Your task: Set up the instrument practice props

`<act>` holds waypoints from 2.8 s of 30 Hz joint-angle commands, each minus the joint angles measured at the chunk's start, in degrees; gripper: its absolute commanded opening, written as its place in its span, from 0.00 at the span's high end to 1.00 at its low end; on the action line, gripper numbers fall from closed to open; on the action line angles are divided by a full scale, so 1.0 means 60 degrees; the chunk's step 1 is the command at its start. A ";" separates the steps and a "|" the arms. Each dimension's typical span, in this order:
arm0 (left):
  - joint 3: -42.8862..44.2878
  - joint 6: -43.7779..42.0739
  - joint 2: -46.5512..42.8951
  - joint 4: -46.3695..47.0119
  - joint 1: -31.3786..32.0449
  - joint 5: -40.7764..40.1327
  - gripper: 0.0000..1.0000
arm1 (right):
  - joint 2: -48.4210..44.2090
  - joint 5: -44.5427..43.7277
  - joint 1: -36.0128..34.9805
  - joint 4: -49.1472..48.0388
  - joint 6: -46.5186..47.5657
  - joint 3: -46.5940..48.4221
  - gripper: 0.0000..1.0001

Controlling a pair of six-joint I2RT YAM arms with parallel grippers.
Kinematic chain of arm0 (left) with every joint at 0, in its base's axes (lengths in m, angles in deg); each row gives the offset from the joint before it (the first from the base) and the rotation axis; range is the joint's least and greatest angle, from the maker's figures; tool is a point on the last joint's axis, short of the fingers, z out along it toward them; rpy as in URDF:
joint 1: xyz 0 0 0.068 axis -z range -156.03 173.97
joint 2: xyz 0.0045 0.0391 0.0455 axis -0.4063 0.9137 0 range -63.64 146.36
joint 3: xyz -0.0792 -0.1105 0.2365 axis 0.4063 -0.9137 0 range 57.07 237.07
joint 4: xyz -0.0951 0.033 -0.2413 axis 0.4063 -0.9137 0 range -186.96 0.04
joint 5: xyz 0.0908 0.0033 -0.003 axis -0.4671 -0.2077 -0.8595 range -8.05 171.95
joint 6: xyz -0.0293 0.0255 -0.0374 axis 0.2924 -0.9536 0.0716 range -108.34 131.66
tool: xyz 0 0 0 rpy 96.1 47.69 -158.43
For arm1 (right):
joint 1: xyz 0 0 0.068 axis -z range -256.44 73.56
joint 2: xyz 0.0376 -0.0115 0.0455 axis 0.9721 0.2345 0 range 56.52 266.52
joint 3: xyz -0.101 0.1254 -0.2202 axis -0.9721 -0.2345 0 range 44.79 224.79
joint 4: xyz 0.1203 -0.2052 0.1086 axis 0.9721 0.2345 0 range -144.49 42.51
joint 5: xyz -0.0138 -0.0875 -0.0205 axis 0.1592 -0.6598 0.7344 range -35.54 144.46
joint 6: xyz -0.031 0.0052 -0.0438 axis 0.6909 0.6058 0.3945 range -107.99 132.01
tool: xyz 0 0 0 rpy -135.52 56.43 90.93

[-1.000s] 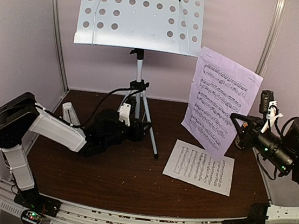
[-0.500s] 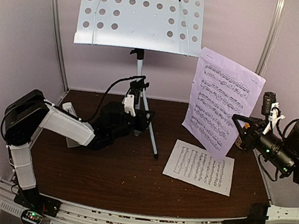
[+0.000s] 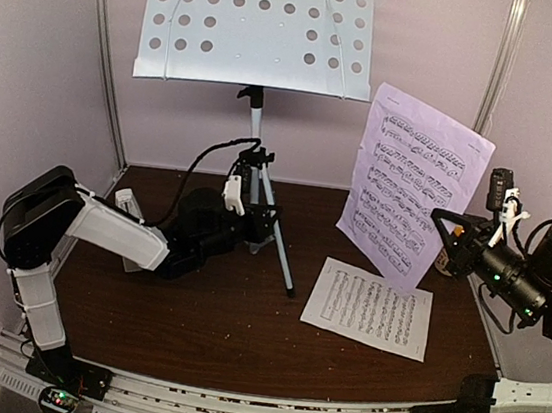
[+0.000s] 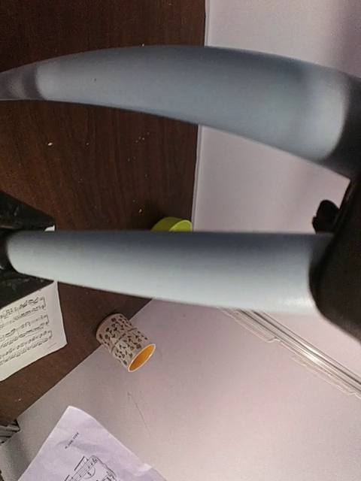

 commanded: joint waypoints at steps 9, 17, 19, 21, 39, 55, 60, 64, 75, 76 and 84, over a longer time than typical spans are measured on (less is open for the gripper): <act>-0.0562 0.0807 -0.0845 0.0512 0.0843 0.0593 1.00 | -0.0243 0.0174 0.0047 -0.0135 0.0266 0.0352 1.00; -0.1000 0.0799 -0.0586 0.0942 0.1270 0.0318 1.00 | -0.0705 0.0466 0.0046 0.0000 0.0418 0.0374 1.00; -0.1007 0.0821 -0.0464 0.1039 0.1406 0.0278 1.00 | -0.0905 0.0356 0.0043 0.0019 0.0462 0.0321 1.00; -0.1002 0.0902 -0.0346 0.1059 0.1527 0.0230 1.00 | -0.1058 0.0262 0.0051 0.0137 0.0458 0.0316 1.00; -0.3118 0.0797 -0.2813 -0.0036 0.1572 -0.2438 0.20 | -0.1114 -0.4977 0.0050 0.5455 -0.0871 0.2144 1.00; -0.4328 0.0481 -1.1637 -0.9684 0.0940 -0.7489 0.14 | 0.1068 -0.3760 0.0029 0.5154 0.2776 0.6915 1.00; -0.2761 -0.0700 -1.2218 -1.1599 -0.1216 -0.5351 0.15 | 0.2608 -0.0832 0.0022 0.5613 0.3574 0.9143 1.00; -0.0557 -0.1673 -1.1104 -1.2816 -0.2274 -0.4393 0.14 | 0.3191 0.1369 0.0012 0.5764 0.3885 1.0386 1.00; 0.4768 -0.3372 -0.8406 -1.3829 -0.5815 0.0445 0.22 | 0.4089 0.4066 -0.0008 0.4721 0.3405 1.0794 1.00; 0.5322 -0.3572 -0.8184 -1.3972 -0.5811 0.0673 0.25 | 0.4242 0.3969 -0.0015 0.4437 0.3345 1.0738 1.00; 0.8684 -0.5413 -0.7203 -1.5297 -0.4516 0.0653 0.32 | 0.5625 0.2597 -0.0044 0.2959 0.2882 1.1300 1.00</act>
